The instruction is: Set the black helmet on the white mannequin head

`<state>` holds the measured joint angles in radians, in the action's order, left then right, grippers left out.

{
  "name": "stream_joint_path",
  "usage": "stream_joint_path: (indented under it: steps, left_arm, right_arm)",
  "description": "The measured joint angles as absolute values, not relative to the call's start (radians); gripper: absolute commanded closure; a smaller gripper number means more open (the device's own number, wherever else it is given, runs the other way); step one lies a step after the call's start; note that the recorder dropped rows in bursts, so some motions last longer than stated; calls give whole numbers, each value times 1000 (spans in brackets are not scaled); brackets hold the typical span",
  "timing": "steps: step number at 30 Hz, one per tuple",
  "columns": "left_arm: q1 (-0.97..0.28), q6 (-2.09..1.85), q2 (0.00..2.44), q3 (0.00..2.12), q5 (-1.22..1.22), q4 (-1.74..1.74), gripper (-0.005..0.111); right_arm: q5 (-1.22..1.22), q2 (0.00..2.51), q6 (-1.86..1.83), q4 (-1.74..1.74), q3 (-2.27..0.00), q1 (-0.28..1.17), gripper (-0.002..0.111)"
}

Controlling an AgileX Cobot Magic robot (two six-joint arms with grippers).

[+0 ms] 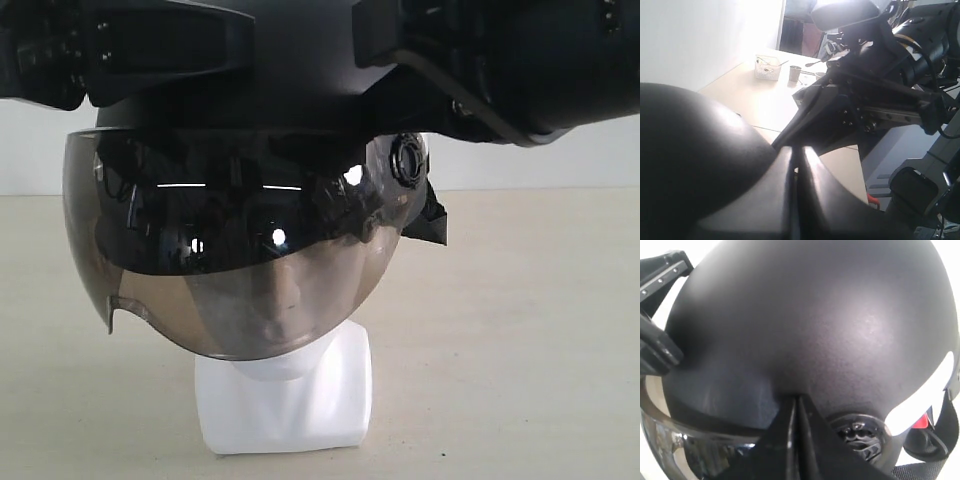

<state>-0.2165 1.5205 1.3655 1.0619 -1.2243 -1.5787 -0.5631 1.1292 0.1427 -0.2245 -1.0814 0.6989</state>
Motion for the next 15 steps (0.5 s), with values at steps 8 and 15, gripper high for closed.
stream_joint_path:
  steps: [8, 15]
  left_arm:
    - [-216, 1520, 1365, 1062, -1222, -1583, 102]
    - [-216, 1522, 1330, 1057, -1196, -1605, 102]
  right_arm:
    - [-557, 1124, 143, -225, -1075, 699, 109]
    - [-561, 1124, 145, -225, -1075, 699, 109]
